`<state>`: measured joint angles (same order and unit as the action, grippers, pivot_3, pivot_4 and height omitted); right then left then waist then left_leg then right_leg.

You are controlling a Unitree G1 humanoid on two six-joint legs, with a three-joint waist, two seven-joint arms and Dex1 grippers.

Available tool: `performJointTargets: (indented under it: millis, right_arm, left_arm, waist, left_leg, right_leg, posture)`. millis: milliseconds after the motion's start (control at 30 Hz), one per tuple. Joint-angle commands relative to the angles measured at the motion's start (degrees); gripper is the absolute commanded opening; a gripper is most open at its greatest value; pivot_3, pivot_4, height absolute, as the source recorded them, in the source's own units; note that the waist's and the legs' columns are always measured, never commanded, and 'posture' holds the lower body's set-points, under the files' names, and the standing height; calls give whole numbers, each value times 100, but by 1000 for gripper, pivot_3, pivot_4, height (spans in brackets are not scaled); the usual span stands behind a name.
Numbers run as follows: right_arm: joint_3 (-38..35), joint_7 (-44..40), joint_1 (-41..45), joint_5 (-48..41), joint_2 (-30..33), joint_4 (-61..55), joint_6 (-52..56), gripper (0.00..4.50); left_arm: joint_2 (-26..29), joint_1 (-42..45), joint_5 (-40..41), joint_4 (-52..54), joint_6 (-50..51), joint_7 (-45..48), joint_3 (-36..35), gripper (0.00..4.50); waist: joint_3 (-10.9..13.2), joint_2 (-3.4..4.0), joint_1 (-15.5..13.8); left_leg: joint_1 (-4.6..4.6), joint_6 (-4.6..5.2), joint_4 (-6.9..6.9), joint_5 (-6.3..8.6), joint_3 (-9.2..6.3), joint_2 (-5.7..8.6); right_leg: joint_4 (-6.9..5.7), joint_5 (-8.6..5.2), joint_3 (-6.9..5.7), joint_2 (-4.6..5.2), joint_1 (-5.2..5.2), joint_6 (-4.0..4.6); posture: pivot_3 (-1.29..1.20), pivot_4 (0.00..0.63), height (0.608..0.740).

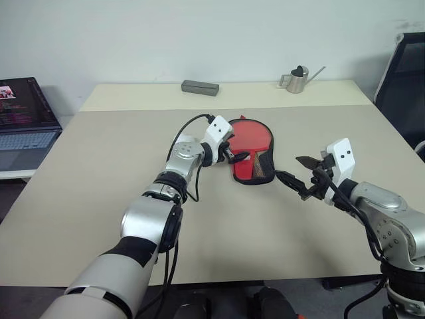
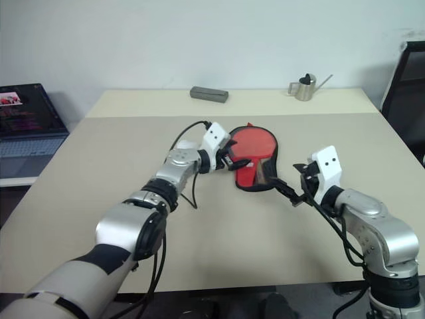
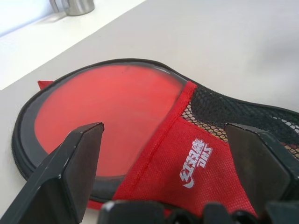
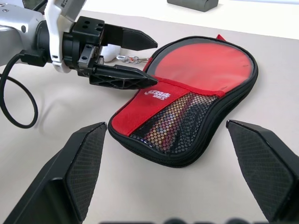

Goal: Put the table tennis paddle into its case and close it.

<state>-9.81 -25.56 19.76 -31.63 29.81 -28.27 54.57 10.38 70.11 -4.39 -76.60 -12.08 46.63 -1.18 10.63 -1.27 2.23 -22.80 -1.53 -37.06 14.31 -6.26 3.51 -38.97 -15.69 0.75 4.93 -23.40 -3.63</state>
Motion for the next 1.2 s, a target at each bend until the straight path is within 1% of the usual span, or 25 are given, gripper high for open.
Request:
performJointTargets:
  millis: [33,167,267,333,433,467,600,700,767,933,1200]
  right_arm:
    - [37,128,285,-14,-97,109,-63,4489]
    - [201,277,792,42,-441,779,-86,4489]
    - [331,260,1185,117,-649,1457,-130,4489]
    - [403,183,1363,172,-702,1798,-178,4489]
    - [513,95,1665,339,-799,2423,-458,4489]
    - [530,82,1794,425,-858,2722,-631,4489]
    - [479,40,2269,658,-1041,3861,-1181,4489]
    - [483,31,2578,815,-1130,4525,-1451,4489]
    - [586,20,2722,998,-1162,4890,-1614,4489]
    - [675,-41,3054,1357,-1307,5970,-2086,4489]
    - [693,-170,3427,1783,-1419,7101,-2819,4489]
  left_arm:
    - [287,189,267,241,-232,324,-269,4500]
    - [707,-84,534,537,-388,894,-479,4500]
    - [1045,-503,885,1058,-248,1501,-652,4500]
    - [1168,-772,1054,1468,-100,1714,-687,4500]
    - [1370,-1427,1400,2598,421,1958,-719,4500]
    - [1460,-1728,1540,3133,670,1982,-743,4500]
    - [1770,-2757,2008,5108,1682,1740,-842,4500]
    - [1947,-3221,2318,6169,2338,1540,-895,4500]
    - [2055,-3405,2439,6611,2624,1432,-900,4500]
    - [2232,-3547,2545,7062,2952,1210,-893,4500]
    - [2302,-3485,2627,7200,3113,1096,-827,4500]
  waist:
    - [0,0,17]
    - [0,0,57]
    - [-1,1,84]
    - [-1,1,103]
    - [0,1,103]
    - [0,1,106]
    - [-1,1,123]
    - [-1,1,117]
    - [-1,2,111]
    - [-1,2,108]
    - [-1,2,113]
  left_leg:
    - [1,0,0,0,0,0]
    - [2,0,1,0,-2,-2]
    - [4,-1,2,-1,-5,-5]
    - [5,-1,2,-1,-10,-7]
    - [2,-2,2,-1,-17,-7]
    - [0,-2,1,-2,-17,-8]
    - [2,-6,2,-4,-23,-11]
    - [2,-11,2,-7,-24,-13]
    - [3,-10,2,-6,-22,-12]
    - [5,-9,2,-5,-18,-12]
    - [5,-17,3,-10,-14,-12]
  right_leg:
    - [-1,0,0,0,0,0]
    - [-1,0,0,-1,0,0]
    - [-1,0,5,-1,0,1]
    - [0,0,6,0,0,1]
    - [1,1,5,0,-3,1]
    - [-2,1,8,0,-6,1]
    - [-3,1,16,1,-11,2]
    - [-4,2,16,0,-12,3]
    - [-4,2,18,0,-12,3]
    - [-5,2,18,0,-11,4]
    - [-3,2,20,0,-12,4]
  posture:
    - [0,150,740]
    - [0,150,740]
    - [0,150,740]
    - [0,150,740]
    - [0,150,740]
    - [0,150,740]
    - [0,150,740]
    - [0,150,740]
    - [0,150,740]
    - [0,150,740]
    - [0,150,740]
